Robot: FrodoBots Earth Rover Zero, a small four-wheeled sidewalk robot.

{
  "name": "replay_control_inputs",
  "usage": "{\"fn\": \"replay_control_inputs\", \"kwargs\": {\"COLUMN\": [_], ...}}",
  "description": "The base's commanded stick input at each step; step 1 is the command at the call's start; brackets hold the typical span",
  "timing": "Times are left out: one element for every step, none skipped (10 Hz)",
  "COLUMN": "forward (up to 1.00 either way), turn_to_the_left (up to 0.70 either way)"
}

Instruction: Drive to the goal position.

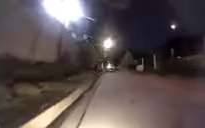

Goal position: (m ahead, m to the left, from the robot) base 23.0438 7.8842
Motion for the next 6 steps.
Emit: {"fn": "replay_control_inputs", "kwargs": {"forward": [0.5, 0.5, 0.5, 0.5, 0.5, 0.5], "turn_to_the_left": [0.0, 0.0, 0.0, 0.0, 0.0, 0.0]}}
